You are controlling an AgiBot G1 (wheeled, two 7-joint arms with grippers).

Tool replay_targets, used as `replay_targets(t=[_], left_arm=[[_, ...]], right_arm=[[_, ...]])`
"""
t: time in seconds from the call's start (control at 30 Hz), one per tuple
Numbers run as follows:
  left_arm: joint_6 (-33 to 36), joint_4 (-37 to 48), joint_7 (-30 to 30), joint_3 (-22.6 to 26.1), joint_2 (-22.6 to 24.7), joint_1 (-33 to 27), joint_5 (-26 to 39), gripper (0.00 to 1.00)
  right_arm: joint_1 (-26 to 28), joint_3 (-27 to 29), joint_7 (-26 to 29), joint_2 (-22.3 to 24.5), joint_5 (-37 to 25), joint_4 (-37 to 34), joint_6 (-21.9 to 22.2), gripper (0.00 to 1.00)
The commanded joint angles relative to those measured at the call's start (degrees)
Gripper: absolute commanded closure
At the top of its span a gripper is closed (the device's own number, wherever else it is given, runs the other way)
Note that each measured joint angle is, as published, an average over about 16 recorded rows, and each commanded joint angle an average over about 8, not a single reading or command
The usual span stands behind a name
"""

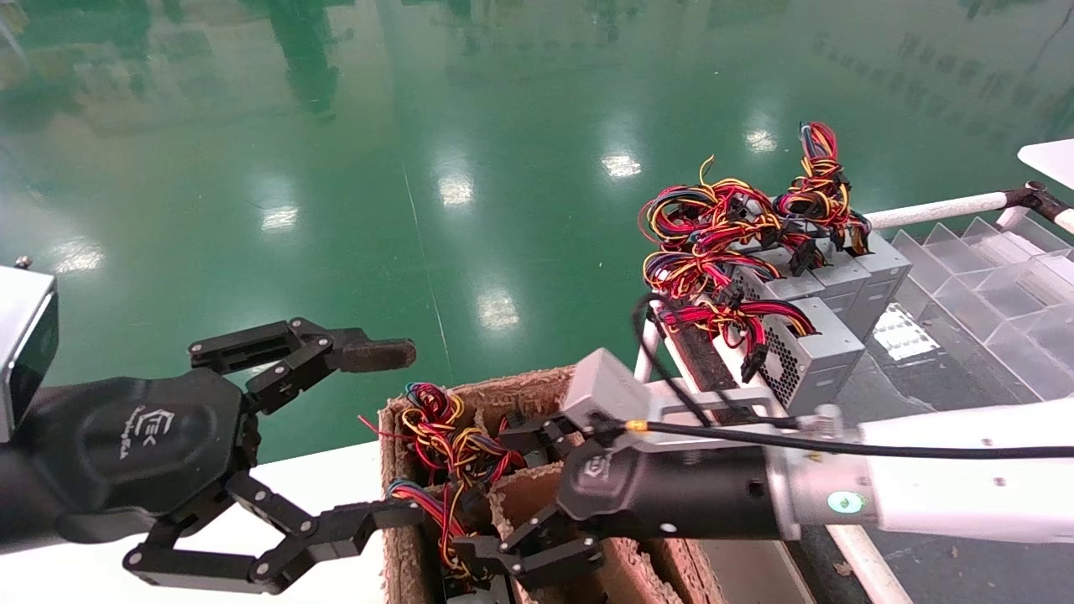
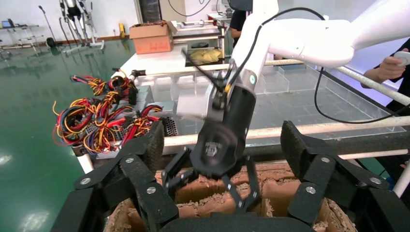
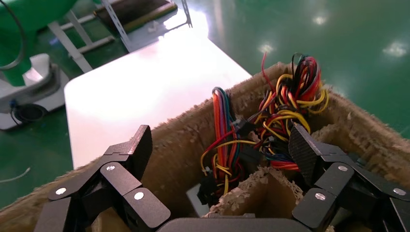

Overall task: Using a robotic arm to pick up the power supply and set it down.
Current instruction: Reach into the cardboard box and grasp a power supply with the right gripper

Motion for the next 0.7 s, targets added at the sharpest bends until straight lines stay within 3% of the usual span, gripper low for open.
replay_targets(t=[0.03,0.7], left_arm=[[0.0,0.0,0.0,0.0,0.0,0.0,0.0,0.0],[0.0,0.0,0.0,0.01,0.0,0.0,-0.01,0.0]], right_arm=[[0.4,-0.99,1.19,-1.3,-1.39,0.15,0.58,1.0],[2.18,-7.03,3.42,-7.0,-13.83,3.43,3.85,1.0]])
